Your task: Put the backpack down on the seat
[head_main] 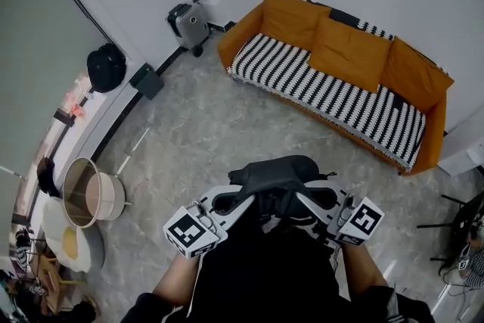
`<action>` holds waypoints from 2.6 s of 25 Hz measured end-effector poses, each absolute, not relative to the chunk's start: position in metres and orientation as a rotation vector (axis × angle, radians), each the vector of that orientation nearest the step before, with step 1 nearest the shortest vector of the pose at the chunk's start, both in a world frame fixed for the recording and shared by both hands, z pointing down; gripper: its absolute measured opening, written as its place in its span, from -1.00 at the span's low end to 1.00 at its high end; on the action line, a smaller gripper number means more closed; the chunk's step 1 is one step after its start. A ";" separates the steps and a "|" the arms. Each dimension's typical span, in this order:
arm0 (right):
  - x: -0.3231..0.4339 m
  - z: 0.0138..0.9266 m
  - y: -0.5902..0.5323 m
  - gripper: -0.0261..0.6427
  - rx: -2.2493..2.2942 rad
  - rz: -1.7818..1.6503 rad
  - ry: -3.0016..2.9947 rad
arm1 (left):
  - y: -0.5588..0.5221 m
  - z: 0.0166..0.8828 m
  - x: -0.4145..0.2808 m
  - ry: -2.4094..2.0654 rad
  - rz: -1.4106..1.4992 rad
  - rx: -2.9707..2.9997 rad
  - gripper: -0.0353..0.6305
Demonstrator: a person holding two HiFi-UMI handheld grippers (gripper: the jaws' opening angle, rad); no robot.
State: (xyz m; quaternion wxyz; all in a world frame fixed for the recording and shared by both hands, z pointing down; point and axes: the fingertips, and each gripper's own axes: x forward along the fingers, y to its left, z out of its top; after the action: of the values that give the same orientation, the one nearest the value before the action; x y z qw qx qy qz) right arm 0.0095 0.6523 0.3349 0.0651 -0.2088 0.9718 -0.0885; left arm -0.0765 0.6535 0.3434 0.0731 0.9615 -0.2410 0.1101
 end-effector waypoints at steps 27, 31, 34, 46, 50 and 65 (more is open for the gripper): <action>0.033 0.354 0.583 -0.83 -0.794 -0.369 2.895 | 0.580 0.363 -0.053 -0.600 0.312 2.863 -0.81; 0.033 0.350 0.553 -0.83 -0.786 -0.375 2.892 | 0.550 0.363 -0.053 -0.591 0.298 2.856 -0.81; 0.033 0.352 0.529 -0.83 -0.801 -0.384 2.907 | 0.525 0.364 -0.053 -0.582 0.290 2.856 -0.81; 0.017 0.335 0.429 -0.83 -0.821 -0.361 2.903 | 0.423 0.355 -0.066 -0.535 0.257 2.879 -0.81; 0.014 0.342 0.399 -0.83 -0.847 -0.377 2.921 | 0.392 0.353 -0.071 -0.522 0.248 2.902 -0.81; -0.008 0.341 0.314 -0.83 -0.851 -0.372 2.936 | 0.305 0.350 -0.094 -0.537 0.218 2.921 -0.81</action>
State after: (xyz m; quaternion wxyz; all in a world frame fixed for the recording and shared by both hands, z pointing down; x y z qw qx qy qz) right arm -0.0078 0.3144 0.3408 0.0313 -0.2763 0.9530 -0.1208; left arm -0.0939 0.3047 0.3503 0.0818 0.9776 -0.1799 0.0729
